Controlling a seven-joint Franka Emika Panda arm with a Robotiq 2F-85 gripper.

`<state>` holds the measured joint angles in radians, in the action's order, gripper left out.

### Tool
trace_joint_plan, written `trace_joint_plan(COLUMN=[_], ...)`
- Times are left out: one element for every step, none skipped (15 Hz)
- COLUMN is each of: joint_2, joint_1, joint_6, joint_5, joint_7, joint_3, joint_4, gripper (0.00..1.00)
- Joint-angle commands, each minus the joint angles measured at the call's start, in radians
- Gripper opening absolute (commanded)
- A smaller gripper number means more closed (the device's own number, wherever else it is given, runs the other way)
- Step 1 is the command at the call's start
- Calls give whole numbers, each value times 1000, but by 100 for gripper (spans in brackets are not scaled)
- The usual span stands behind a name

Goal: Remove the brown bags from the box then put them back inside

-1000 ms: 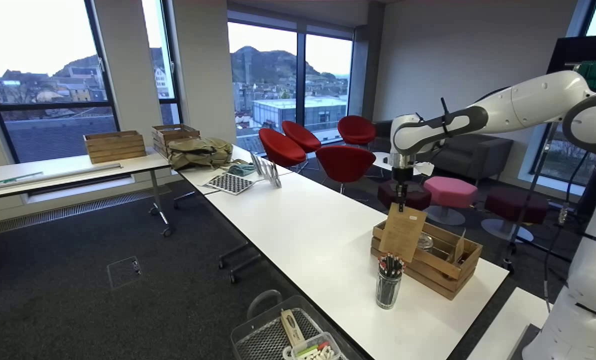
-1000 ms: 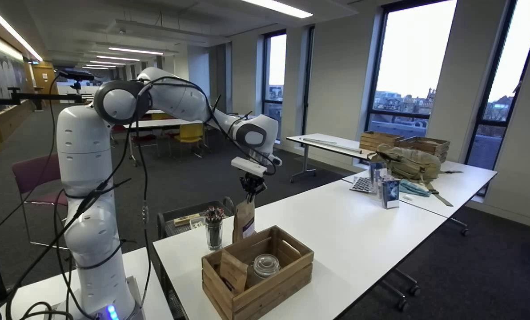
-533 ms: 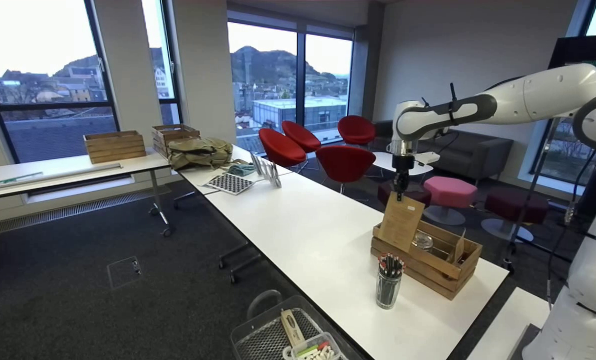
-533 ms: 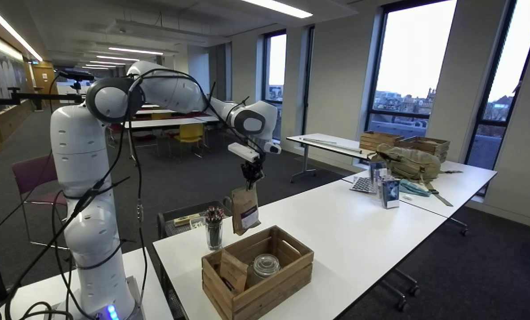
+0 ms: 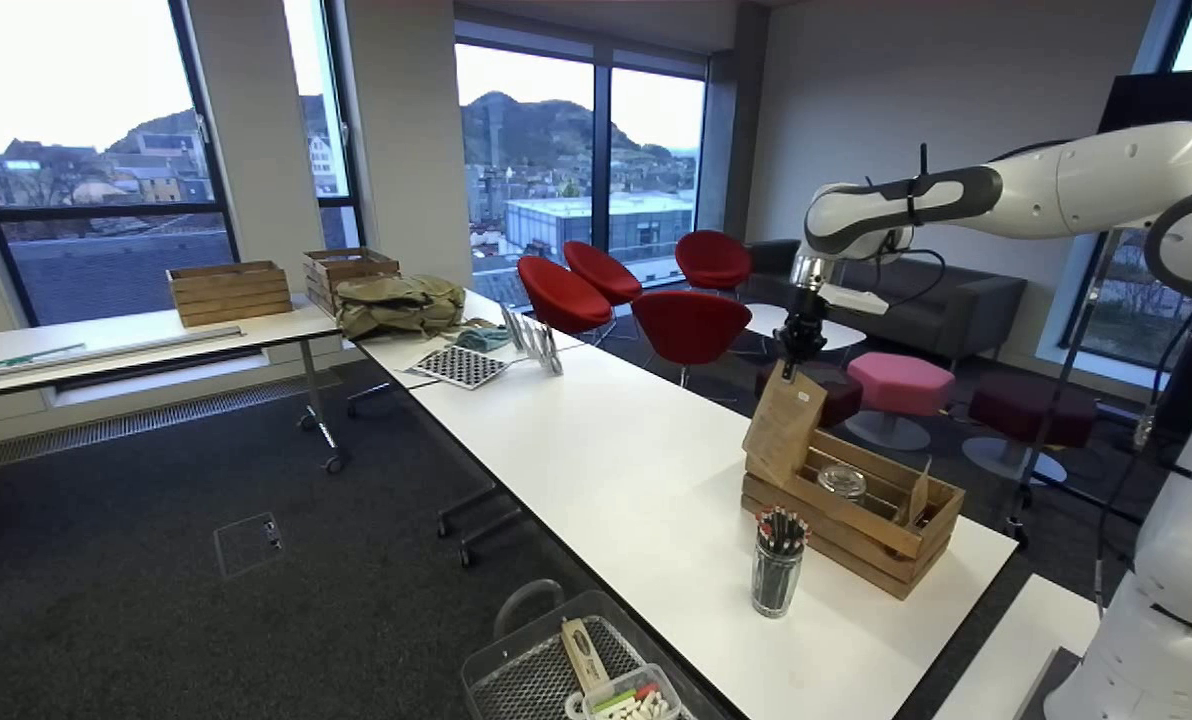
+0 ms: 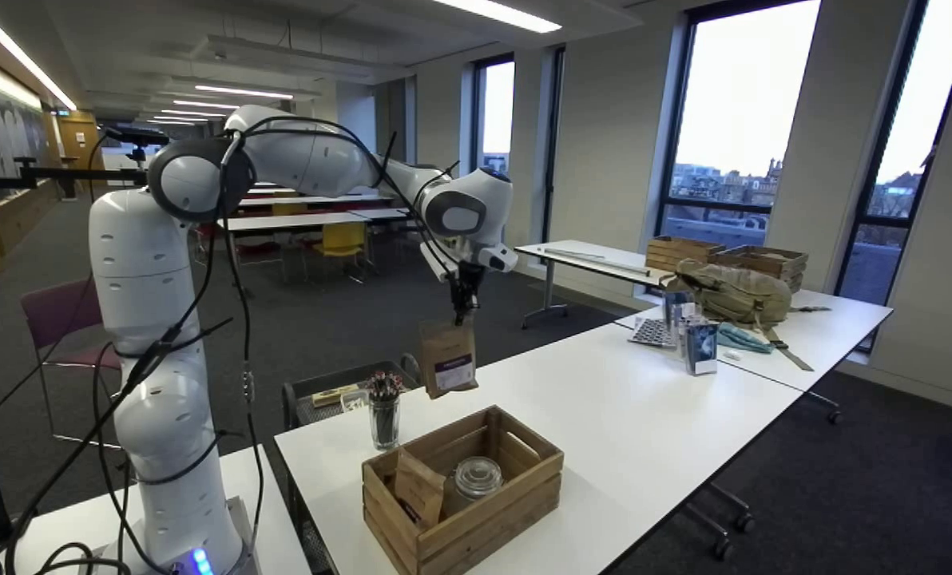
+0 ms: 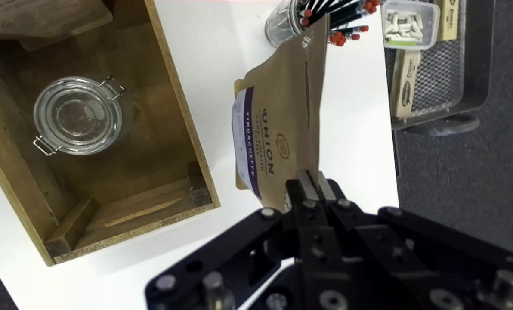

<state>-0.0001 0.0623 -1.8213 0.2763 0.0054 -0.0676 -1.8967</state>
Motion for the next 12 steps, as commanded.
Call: trace_joint_plan(joint_2=[-14, -21, -21, -20, -20, -20, -23, -24, -22, -20, -17, -11], joint_1=[39, 51, 62, 73, 83, 92, 99, 105, 110, 113, 115, 117], joint_6=[-15, -17, -19, -27, -40, -57, -84, -118, -157, -196, -239, -279], joint_5=[102, 130, 159, 185, 207, 228, 240, 248, 250, 252, 251, 250], joint_7=[59, 64, 72, 81, 91, 106, 126, 148, 176, 205, 237, 270], joint_3=[-40, -54, -67, -80, -91, -100, -108, -114, -119, -122, -125, -127], joint_4=[0, -10, -14, -18, -25, -32, -43, -54, -66, -79, -94, -107], gripper=[0, 0, 0, 0, 0, 0, 0, 0, 0, 0, 0, 0])
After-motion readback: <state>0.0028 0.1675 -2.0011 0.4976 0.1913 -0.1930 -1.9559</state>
